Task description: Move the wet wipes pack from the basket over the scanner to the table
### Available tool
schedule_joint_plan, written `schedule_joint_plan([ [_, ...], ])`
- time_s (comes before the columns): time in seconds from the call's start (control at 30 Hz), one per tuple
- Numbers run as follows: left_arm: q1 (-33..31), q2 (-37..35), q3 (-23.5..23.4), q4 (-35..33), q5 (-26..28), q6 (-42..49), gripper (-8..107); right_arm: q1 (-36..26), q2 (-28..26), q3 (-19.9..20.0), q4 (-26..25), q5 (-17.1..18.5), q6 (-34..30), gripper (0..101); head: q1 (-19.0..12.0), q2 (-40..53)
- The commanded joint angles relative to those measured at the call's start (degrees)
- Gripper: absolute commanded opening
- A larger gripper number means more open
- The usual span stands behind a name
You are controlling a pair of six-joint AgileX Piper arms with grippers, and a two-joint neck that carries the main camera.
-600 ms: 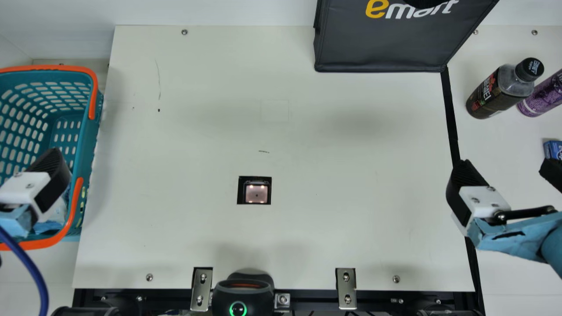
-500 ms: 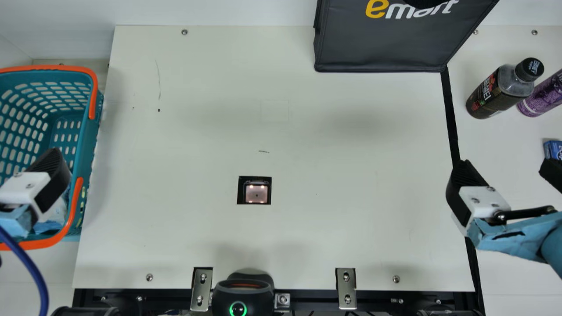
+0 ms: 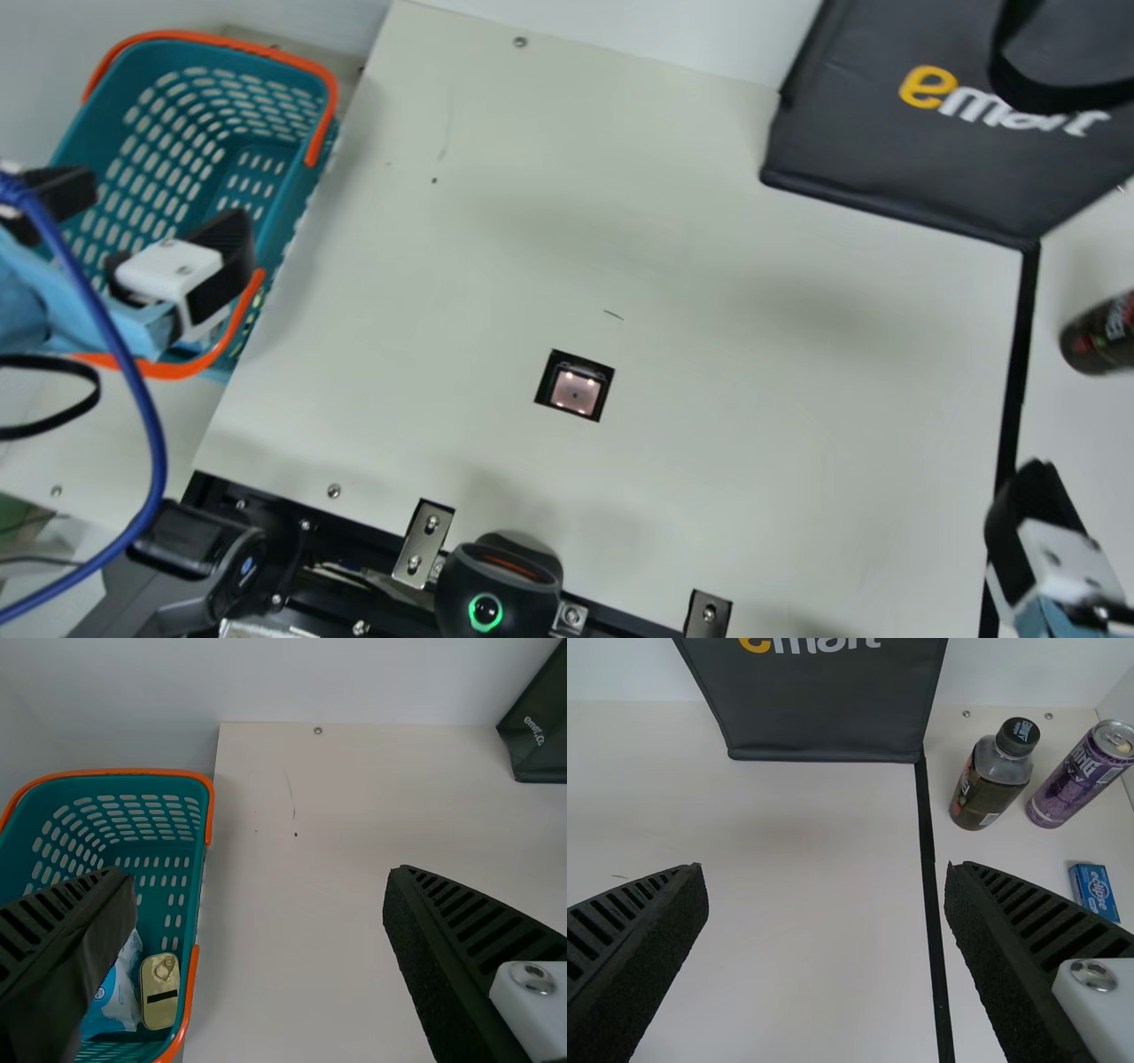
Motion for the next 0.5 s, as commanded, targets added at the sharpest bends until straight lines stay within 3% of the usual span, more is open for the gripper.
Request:
schedule_joint_plan([
  [0.0,0.00,0.00,0.00,0.00,0.00,0.00,90,0.00,0.00,0.00,0.00,0.00,0.00,95,-1.75,0.58],
  [0.27,0.19,0.14,-0.01,0.12,-0.05,-0.22,90,0.00,0.00,0.00,0.00,0.00,0.00,95,-1.75,0.58],
  [0.47,4.71,1.63,-0.09,2.08,-1.64,-3.42,90,0.00,0.00,0.00,0.00,0.00,0.00,95,-1.75,0.58],
])
